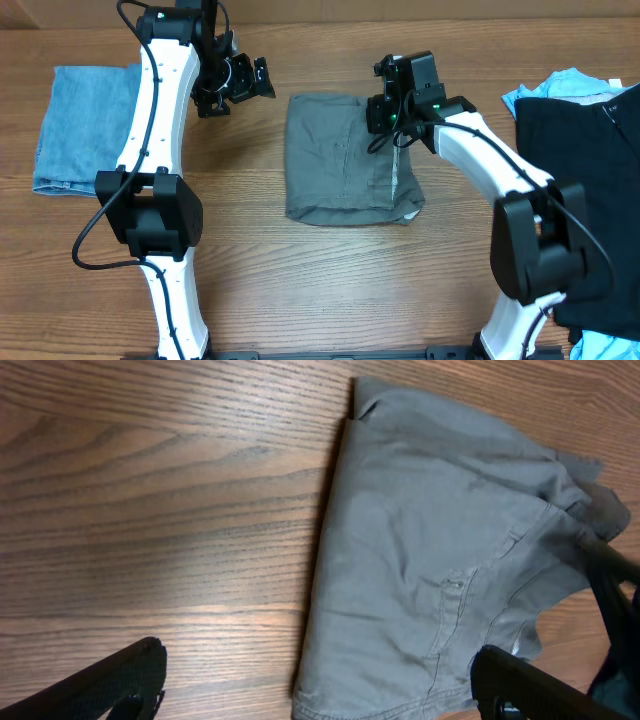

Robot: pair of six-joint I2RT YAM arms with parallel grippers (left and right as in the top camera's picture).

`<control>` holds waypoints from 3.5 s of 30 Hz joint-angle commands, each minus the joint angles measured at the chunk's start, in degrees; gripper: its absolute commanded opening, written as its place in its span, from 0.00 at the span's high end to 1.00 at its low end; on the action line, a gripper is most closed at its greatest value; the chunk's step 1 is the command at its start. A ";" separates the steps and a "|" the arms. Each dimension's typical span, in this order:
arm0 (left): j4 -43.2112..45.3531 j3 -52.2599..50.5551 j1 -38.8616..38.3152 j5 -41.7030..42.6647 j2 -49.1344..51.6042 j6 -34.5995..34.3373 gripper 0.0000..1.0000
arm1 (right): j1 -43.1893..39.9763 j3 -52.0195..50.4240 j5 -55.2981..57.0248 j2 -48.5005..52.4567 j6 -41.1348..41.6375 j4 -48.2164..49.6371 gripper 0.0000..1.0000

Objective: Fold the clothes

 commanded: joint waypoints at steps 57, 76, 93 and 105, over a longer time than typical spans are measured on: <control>0.02 1.70 -0.37 -0.22 -0.26 -0.09 0.00 | -0.44 -26.58 -34.12 -6.12 -19.15 0.87 0.96; 0.02 1.70 -0.39 -0.22 -0.26 -0.09 0.00 | -3.41 -12.46 -11.28 -13.66 -6.73 -22.03 0.63; 0.02 1.70 -0.39 -0.22 -0.26 -0.09 0.00 | -3.30 -19.37 -8.41 -9.94 -6.75 -16.55 0.41; 0.02 1.70 -0.39 -0.22 -0.26 -0.09 0.00 | -3.98 -13.64 -13.40 -13.27 -6.86 -20.22 0.82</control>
